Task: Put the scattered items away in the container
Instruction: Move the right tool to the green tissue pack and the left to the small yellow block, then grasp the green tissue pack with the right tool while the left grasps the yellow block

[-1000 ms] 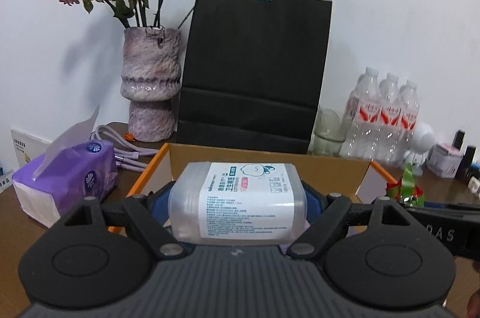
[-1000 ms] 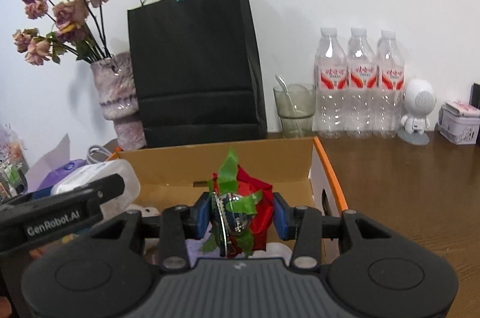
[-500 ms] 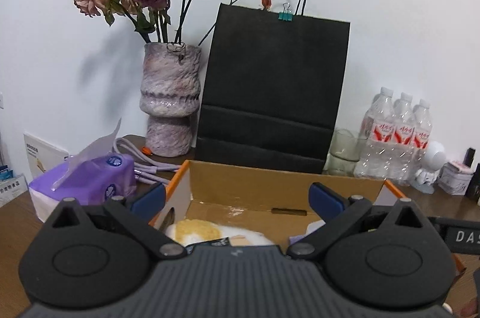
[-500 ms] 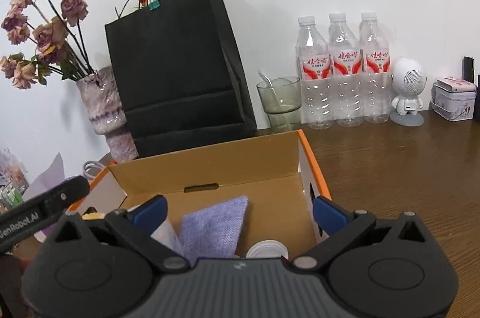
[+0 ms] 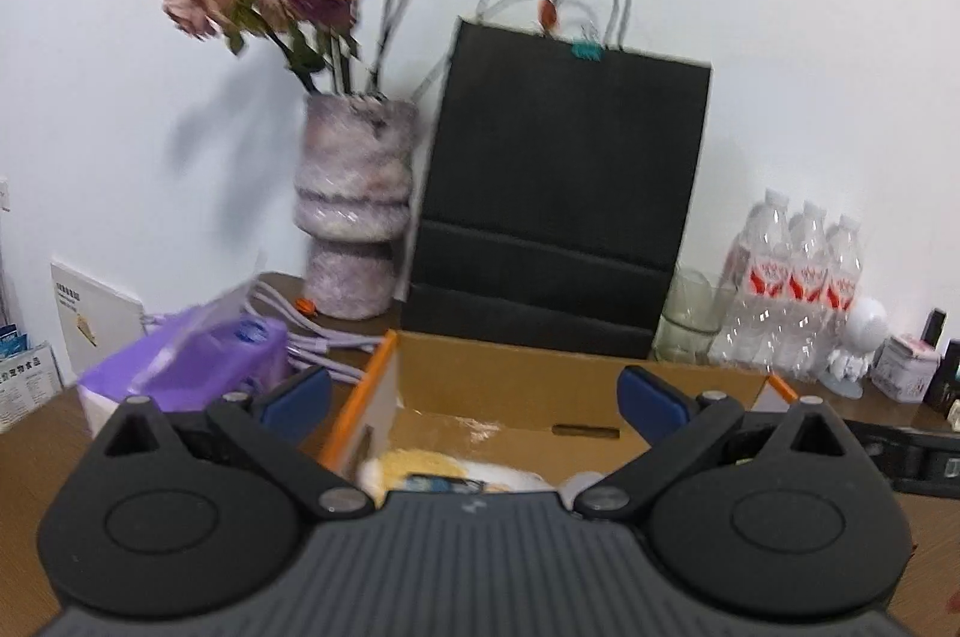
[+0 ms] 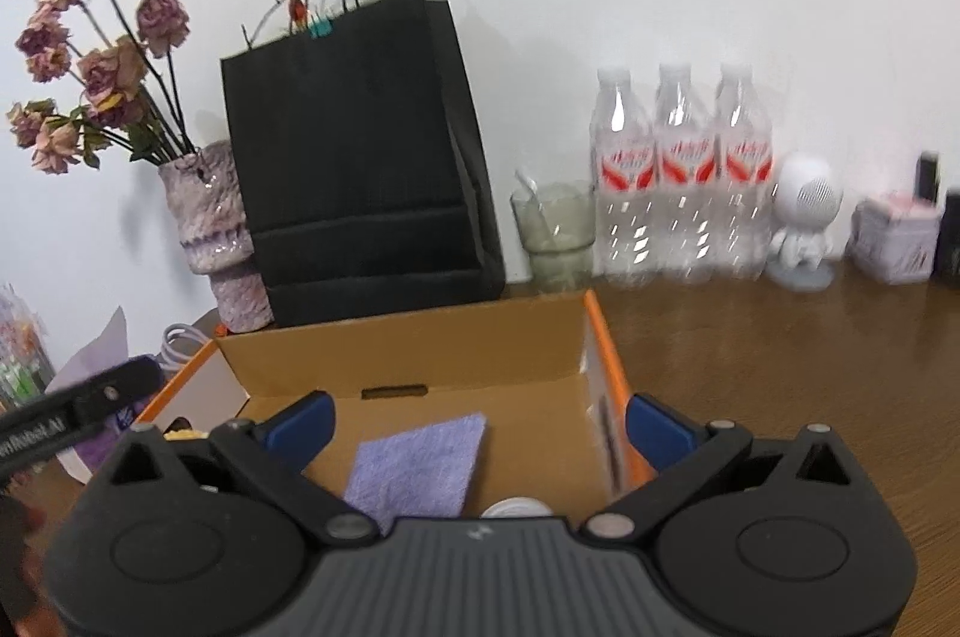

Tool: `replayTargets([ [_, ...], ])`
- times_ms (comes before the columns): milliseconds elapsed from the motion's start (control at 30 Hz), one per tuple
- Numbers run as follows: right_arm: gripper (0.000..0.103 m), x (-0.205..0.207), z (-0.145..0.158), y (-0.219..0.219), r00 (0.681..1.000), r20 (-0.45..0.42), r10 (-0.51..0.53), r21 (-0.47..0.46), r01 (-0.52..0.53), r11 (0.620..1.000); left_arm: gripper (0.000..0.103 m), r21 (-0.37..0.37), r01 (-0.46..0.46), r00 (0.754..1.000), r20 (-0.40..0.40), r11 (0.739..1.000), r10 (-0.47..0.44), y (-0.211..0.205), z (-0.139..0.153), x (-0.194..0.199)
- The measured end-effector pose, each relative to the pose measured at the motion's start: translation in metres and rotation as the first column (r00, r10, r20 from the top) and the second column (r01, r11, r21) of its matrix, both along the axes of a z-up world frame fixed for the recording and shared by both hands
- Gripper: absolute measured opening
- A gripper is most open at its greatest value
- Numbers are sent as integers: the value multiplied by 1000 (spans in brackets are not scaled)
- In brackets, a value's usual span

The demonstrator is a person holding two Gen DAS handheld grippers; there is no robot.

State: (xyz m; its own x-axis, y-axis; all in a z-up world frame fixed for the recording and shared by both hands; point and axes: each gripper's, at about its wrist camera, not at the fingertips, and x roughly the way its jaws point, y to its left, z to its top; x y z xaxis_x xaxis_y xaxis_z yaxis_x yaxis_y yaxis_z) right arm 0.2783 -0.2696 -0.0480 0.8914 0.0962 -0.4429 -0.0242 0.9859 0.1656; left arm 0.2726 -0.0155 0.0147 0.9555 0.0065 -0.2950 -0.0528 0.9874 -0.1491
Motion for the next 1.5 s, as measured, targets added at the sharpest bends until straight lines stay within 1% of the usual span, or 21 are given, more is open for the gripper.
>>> replayTargets([
  [67, 103, -15, 14, -3, 999, 46, -5, -39, 7, 999, 103, -5, -4, 1000, 21, 1000, 4, 14, 8, -13],
  [133, 103, -33, 25, -9, 997, 80, -11, -68, 16, 998, 103, 1, 0, 1000, 9, 1000, 0, 28, 11, -22],
  [267, 103, -63, 28, -21, 999, 54, -7, -126, 14, 992, 103, 38, 6, 998, -68, 999, -4, 56, 1, -39],
  [367, 103, -86, 17, -26, 1000, 25, 0, -171, 4, 985, 103, 71, 7, 988, -157, 997, 5, 70, -14, -45],
  [500, 103, -101, -18, -28, 998, -59, 6, -141, -14, 990, 103, 85, 32, 969, -247, 996, -10, 73, -39, -52],
  [633, 100, -105, -50, -17, 989, -140, 35, -122, -52, 991, 103, 91, 75, 946, -320, 993, -42, 55, -62, -56],
  [700, 99, -105, -56, -8, 986, -156, 52, -130, -73, 989, 103, 82, 91, 943, -327, 992, -60, 44, -66, -57],
  [767, 99, -105, -57, 0, 989, -134, 64, -131, -81, 988, 103, 83, 96, 945, -320, 992, -65, 33, -69, -56],
  [833, 99, -103, -60, 6, 992, -113, 64, -144, -80, 986, 103, 106, 82, 950, -310, 991, -45, 23, -73, -55],
  [967, 90, -97, -66, 13, 989, -112, 92, -182, -112, 977, 103, 155, 52, 955, -295, 987, -4, 15, -80, -52],
  [1067, 84, -92, -69, 14, 988, -126, 93, -184, -116, 976, 103, 156, 52, 951, -308, 986, -1, 17, -84, -47],
  [1167, 82, -87, -74, 13, 988, -141, 67, -204, -95, 974, 93, 126, 86, 942, -333, 988, -39, 20, -86, -42],
  [1200, 81, -84, -76, 12, 987, -150, 61, -204, -91, 975, 84, 108, 101, 938, -343, 989, -58, 21, -87, -41],
  [1233, 77, -83, -77, 10, 986, -155, 58, -198, -88, 976, 76, 92, 111, 932, -354, 990, -72, 22, -88, -40],
  [1267, 76, -82, -78, 9, 985, -159, 62, -187, -92, 978, 73, 81, 118, 928, -364, 990, -81, 23, -89, -39],
  [1300, 76, -81, -78, 8, 985, -160, 66, -178, -94, 979, 67, 80, 122, 925, -370, 989, -84, 23, -90, -39],
  [1333, 75, -81, -78, 7, 985, -160, 67, -177, -96, 980, 61, 91, 124, 926, -368, 988, -83, 23, -90, -39],
  [1400, 72, -82, -79, 8, 982, -175, 77, -180, -109, 978, 53, 95, 139, 926, -365, 986, -96, 22, -91, -40],
  [1433, 67, -83, -79, 9, 981, -178, 81, -186, -114, 976, 51, 88, 146, 926, -364, 985, -104, 22, -90, -41],
  [1467, 59, -84, -80, 11, 979, -185, 89, -187, -124, 975, 46, 79, 153, 925, -363, 985, -115, 22, -90, -42],
  [1500, 56, -85, -80, 11, 974, -200, 106, -168, -141, 976, 41, 66, 162, 924, -361, 985, -128, 23, -90, -43],
])
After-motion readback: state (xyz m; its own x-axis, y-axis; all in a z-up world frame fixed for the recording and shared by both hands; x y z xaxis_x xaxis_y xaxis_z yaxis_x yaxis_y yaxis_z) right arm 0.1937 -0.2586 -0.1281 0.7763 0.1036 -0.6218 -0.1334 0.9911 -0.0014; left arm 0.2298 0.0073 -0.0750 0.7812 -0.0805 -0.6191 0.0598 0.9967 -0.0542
